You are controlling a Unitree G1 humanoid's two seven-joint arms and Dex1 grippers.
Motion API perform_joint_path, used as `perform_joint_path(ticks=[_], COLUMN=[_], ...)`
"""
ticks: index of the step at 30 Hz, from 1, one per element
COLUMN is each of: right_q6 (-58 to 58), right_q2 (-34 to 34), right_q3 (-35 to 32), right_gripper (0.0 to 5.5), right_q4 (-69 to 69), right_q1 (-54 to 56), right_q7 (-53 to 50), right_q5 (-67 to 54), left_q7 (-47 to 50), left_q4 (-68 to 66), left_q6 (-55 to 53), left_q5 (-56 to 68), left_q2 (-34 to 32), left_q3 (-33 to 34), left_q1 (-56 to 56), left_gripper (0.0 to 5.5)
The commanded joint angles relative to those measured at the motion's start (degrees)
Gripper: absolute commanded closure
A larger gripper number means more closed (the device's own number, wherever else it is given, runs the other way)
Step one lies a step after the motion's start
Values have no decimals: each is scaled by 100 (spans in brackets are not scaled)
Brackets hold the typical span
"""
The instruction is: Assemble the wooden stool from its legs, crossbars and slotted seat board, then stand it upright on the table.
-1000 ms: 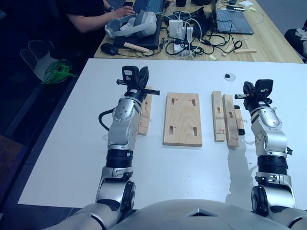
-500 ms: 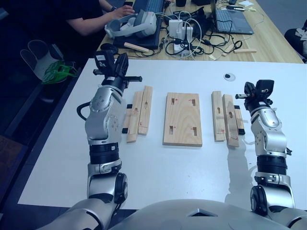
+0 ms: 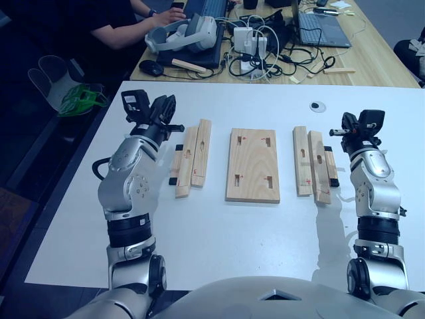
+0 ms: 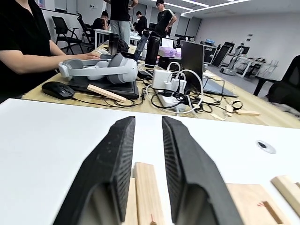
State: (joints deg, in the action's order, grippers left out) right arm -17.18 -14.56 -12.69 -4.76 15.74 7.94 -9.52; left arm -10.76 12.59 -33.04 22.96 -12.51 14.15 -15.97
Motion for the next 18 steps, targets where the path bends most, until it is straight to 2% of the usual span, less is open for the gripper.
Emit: perform_joint_path(ticks=[1,2,9,14,18], right_q6=[-78,-79,-98,-170,-209], right_q2=[-50,-49,-41,-20,-13], right_q3=[-49,-58,-115,-176,-185], right_gripper=[550,550,550,550,550], right_q4=[48,54,154,340,380], right_q1=[-18,-28,-124,-261,-277], right_q7=[-16,-20,-42,-55,-42], right_q5=[-25,-29,-68,-94,-92], left_q7=[-64,-82,-457,-601,-691], left_q4=[228,223,571,528,479], left_q6=[-159,-188,-764,-1400,-1496], left_q5=[87,26,-236,-504,-884], left_q2=[-90,-172,-961,-1503,-1882], left_q3=[5,-34,-342,-629,-905], left_q1=[280,337,935,1265,1487], left_gripper=[448,448,358,275,217])
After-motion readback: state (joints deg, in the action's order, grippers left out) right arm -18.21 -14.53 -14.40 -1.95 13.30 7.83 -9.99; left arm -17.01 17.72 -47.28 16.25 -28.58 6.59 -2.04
